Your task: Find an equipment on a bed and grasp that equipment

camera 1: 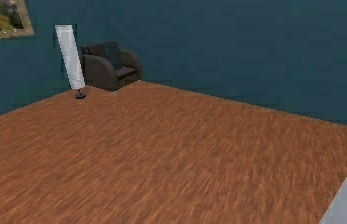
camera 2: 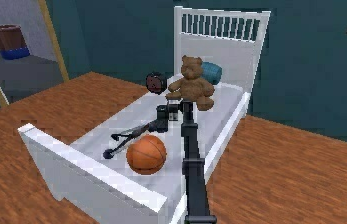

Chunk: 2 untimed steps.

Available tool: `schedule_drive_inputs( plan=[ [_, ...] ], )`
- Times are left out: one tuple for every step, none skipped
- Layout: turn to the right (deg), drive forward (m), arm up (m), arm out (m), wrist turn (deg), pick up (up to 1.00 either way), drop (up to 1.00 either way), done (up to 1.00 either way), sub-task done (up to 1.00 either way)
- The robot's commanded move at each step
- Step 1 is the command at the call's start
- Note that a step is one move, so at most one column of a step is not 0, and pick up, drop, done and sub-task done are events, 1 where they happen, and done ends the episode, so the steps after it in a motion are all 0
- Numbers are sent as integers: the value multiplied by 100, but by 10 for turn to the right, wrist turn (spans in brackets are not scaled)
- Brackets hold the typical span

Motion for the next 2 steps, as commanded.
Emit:
schedule_drive_inputs(
  plan=[
    [0, 0, 0, 0, 450, 0, 0, 0, 0],
    [0, 0, 0, 0, 90, 0, 0, 0, 0]
  ],
)
